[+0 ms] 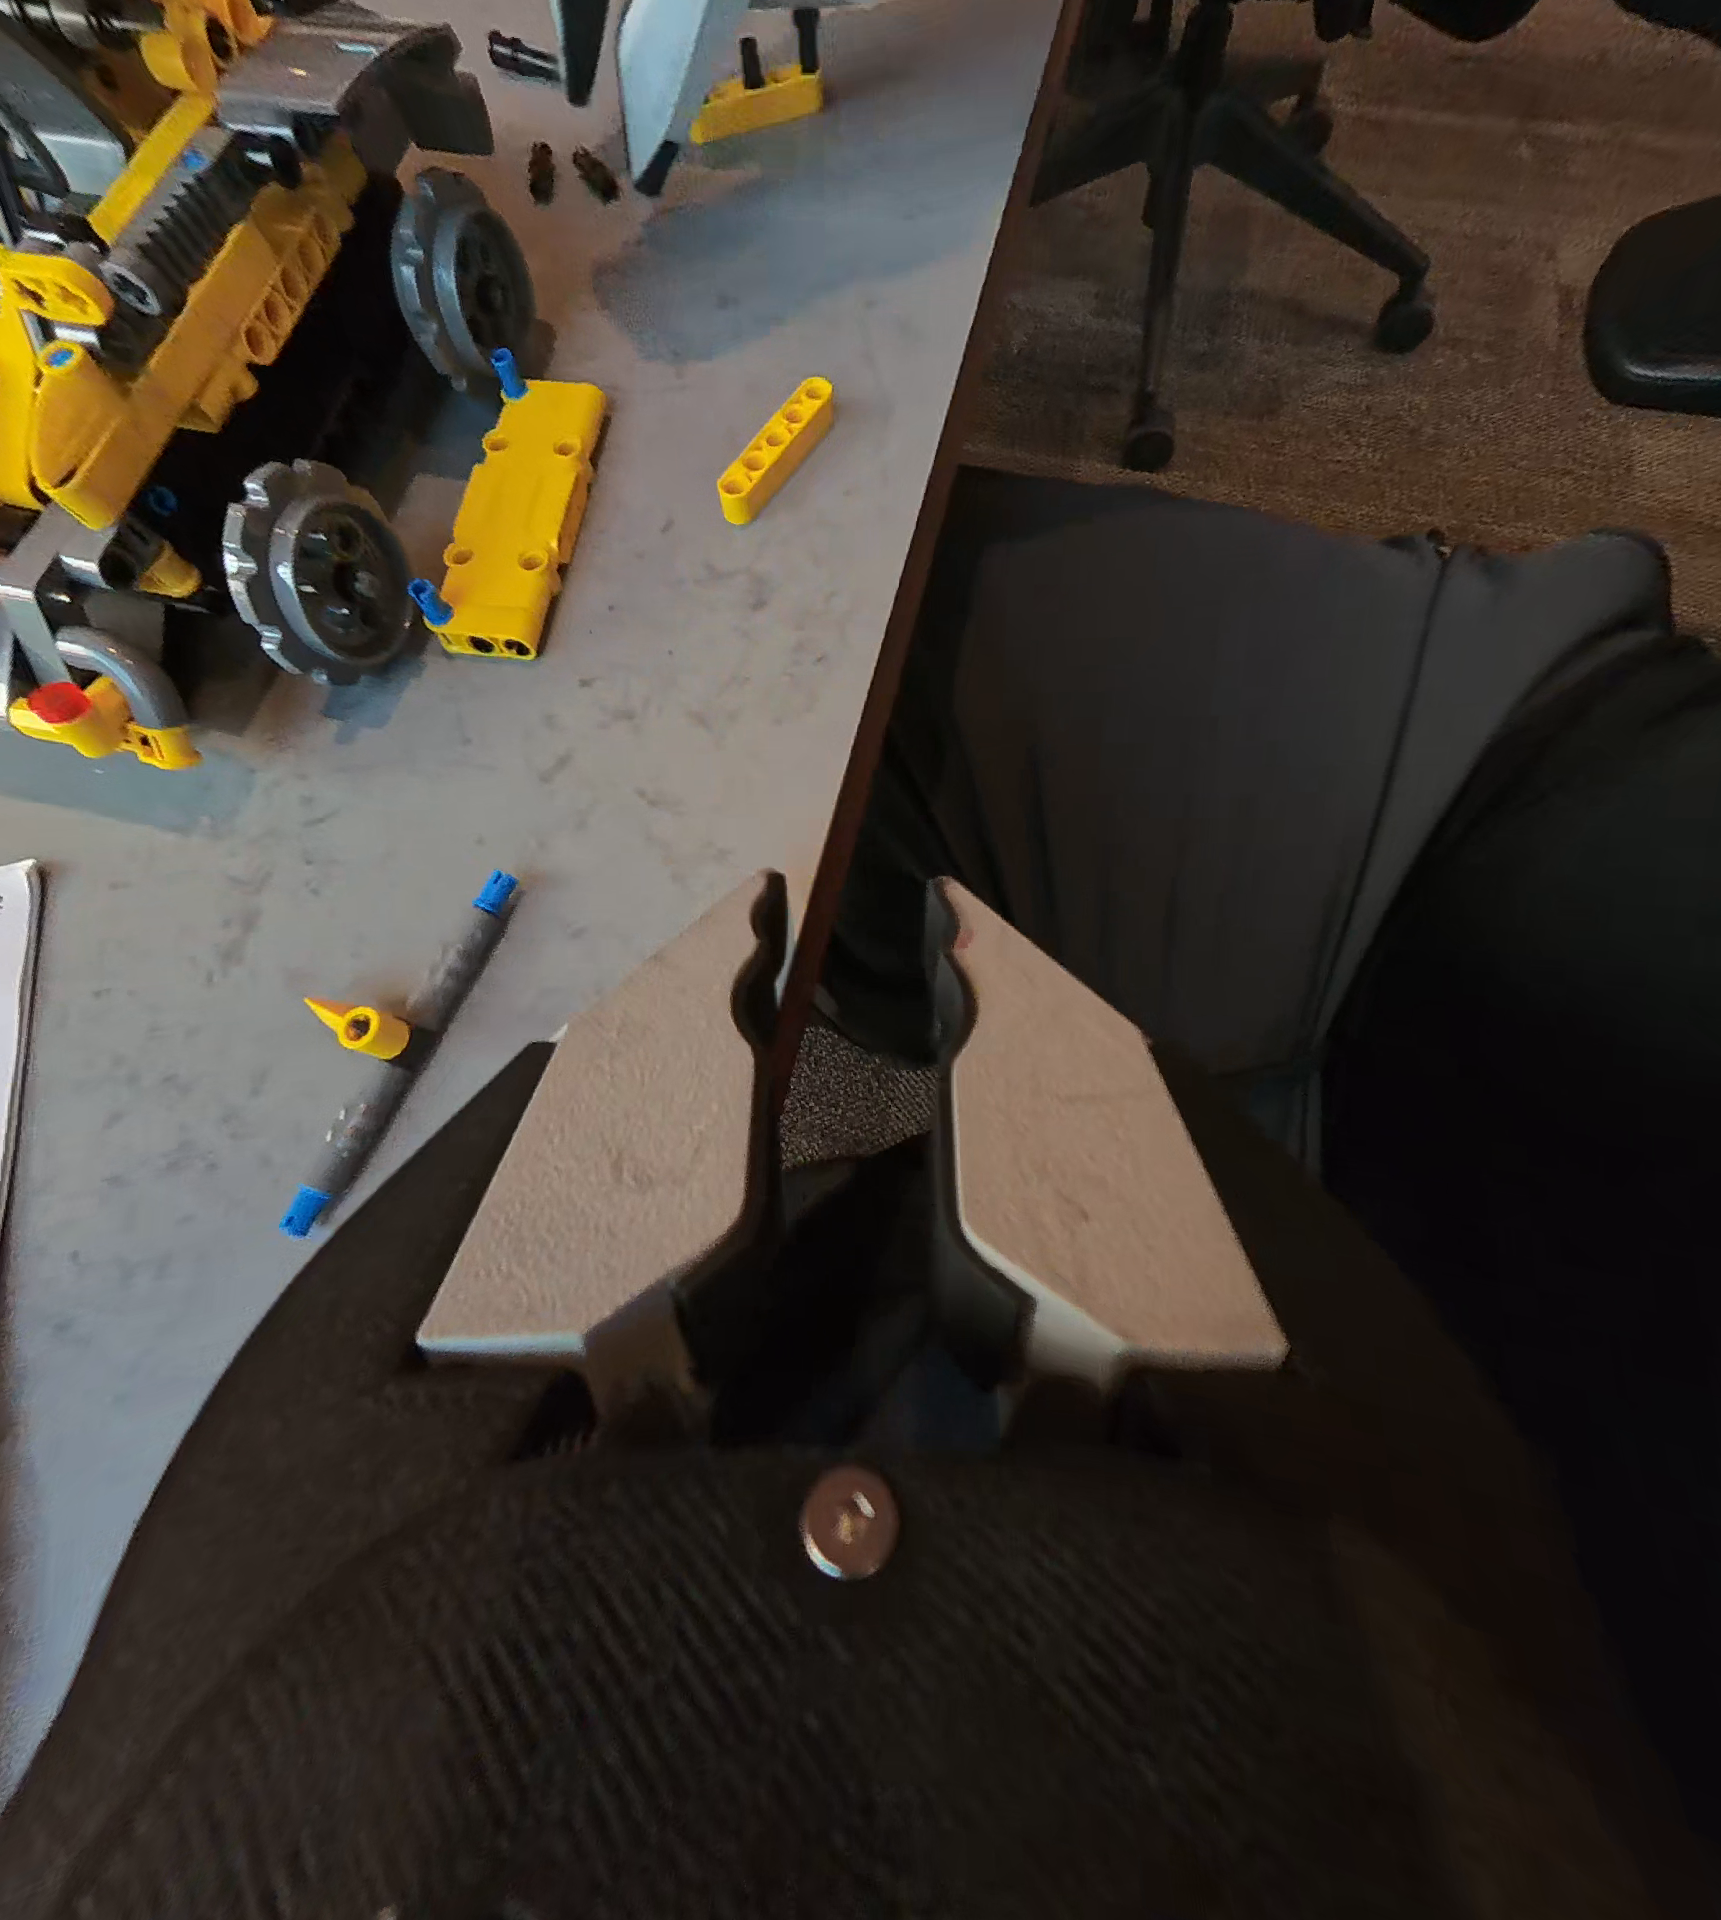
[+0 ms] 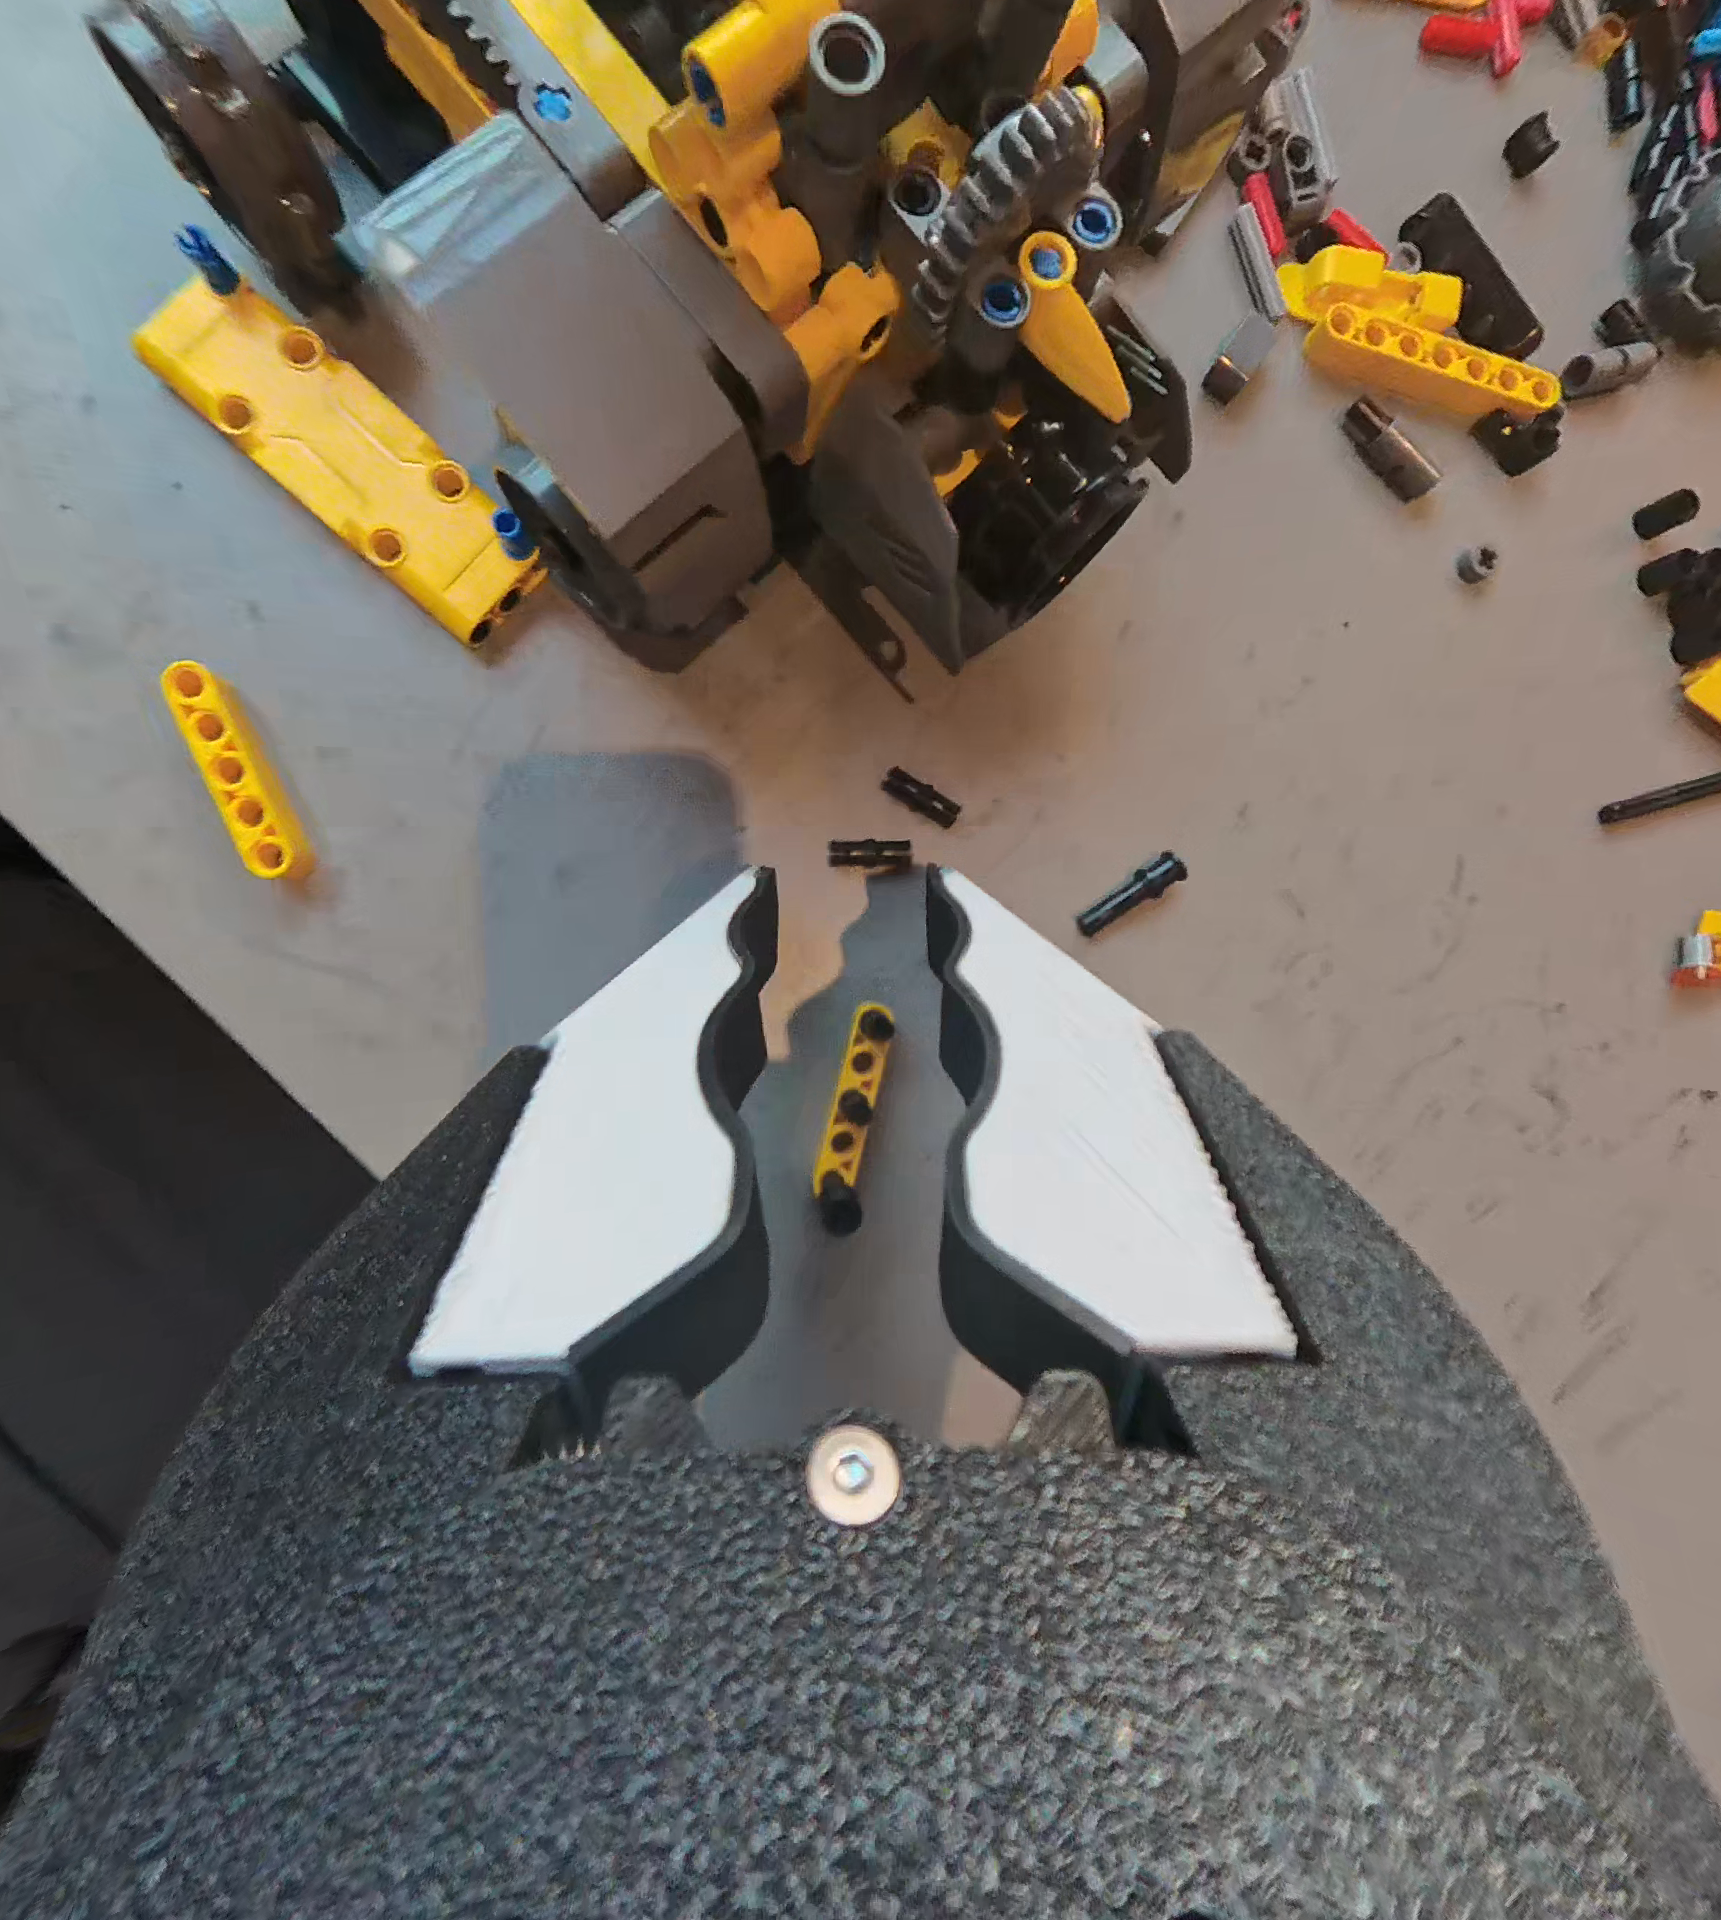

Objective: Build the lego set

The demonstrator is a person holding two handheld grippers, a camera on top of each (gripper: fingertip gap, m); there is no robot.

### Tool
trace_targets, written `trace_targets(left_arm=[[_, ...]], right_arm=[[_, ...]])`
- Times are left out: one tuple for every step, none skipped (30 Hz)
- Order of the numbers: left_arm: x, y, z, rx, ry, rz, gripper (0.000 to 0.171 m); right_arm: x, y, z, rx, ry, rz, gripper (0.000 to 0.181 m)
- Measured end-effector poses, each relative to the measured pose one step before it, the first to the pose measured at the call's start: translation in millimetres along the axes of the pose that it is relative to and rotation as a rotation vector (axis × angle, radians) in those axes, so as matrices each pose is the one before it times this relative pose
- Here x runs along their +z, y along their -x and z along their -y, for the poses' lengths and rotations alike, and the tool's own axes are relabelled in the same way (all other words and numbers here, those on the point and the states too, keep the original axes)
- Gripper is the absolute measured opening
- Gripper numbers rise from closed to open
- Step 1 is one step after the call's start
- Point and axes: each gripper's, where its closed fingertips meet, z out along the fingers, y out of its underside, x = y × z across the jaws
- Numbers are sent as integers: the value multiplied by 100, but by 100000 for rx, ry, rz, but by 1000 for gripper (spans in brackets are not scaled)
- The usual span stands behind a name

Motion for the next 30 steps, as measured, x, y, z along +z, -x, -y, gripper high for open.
trace_targets(left_arm=[[49, -114, -30, -148, 89, -495, 22], [13, -84, 18, -11, -64, -411, 22], [-16, -1, -11, 109, 137, -61, 23], [-47, 33, -12, 184, 151, 156, 23], [-67, 36, -3, 138, -29, 40, 22], [-85, 31, -10, -22, -143, -79, 22], [-80, 43, -3, -189, -197, -134, 22], [-63, 24, -37, -331, -246, -301, 22], [-29, 14, -36, -488, -228, -445, 22], [-3, 42, -61, -695, -122, -316, 23], [10, 60, -48, -853, -140, -224, 23], [23, 7, 0, -948, -246, -423, 23], [8, -18, 68, -943, -417, -518, 23], [-12, -2, 168, -846, -713, -130, 23], [-21, 94, 232, -769, -809, 577, 23], [-47, 246, 308, -763, -723, 1549, 23], [-36, 352, 425, -782, -947, 2232, 23], [-27, 292, 600, -1250, -1453, 1605, 23], [27, 38, 744, -2426, -1739, -524, 22], [74, -205, 887, -3747, -1983, -2739, 22], [59, -221, 1049, -4134, -2751, -3509, 21], [49, -64, 1178, -3450, -3609, -2848, 19], [41, 122, 1183, -2804, -3597, -1954, 17], [51, 103, 1082, -2726, -2842, -2389, 15], [87, -138, 1004, -2981, -2371, -4026, 11], [119, -346, 866, -3213, -1954, -5426, 10], [138, -434, 609, -3288, -1070, -6014, 10], [127, -489, 393, -3373, -368, -6400, 12], [134, -443, 196, -3715, 211, -6126, 19], [128, -256, 78, -4055, 575, -4921, 25]], right_arm=[[320, -87, 119, -242, 1123, 530, 28], [246, -83, 69, 347, 1426, 678, 27], [173, -166, 93, 4, 1088, -15, 27], [126, -182, 118, -267, 513, -271, 27], [130, -82, 51, 207, 918, 499, 26], [162, 50, -131, 955, 1753, 1579, 25], [43, 264, 16, 1779, 584, 3161, 19], [22, 156, -22, 1262, 658, 2106, 16], [47, 19, 21, 291, -54, 528, 16], [10, 51, 0, 166, -209, 248, 16], [-51, 26, -55, -188, 414, -30, 16], [-78, 82, 6, -400, 129, -30, 16], [-182, 285, 234, -207, -1267, 716, 16], [-328, 505, 477, 134, -2734, 1621, 16], [-440, 771, 634, 195, -3558, 2681, 16], [-503, 1003, 788, -438, -4433, 3326, 16], [-542, 1088, 984, -2004, -5743, 2901, 16], [-600, 1052, 1274, -4510, -7707, 1142, 16], [-622, 1260, 1499, -6484, -9311, 637, 16], [-521, 1569, 1473, -6873, -8868, 1578, 16], [-319, 1574, 1215, -7224, -6688, 1113, 16], [-141, 1214, 921, -8116, -4209, -1440, 15], [-58, 917, 703, -9183, -2538, -3503, 16], [-49, 774, 566, -8914, -1218, -3847, 16], [-61, 474, 487, -6691, -52, -4175, 16], [-80, 453, 381, -4884, 733, -2773, 16], [-145, 339, 340, -4306, 689, -2495, 16], [-219, 115, 365, -4033, -102, -3000, 15], [-272, 115, 411, -3043, -917, -2095, 15], [-268, 86, 340, -2036, -771, -1428, 16]])
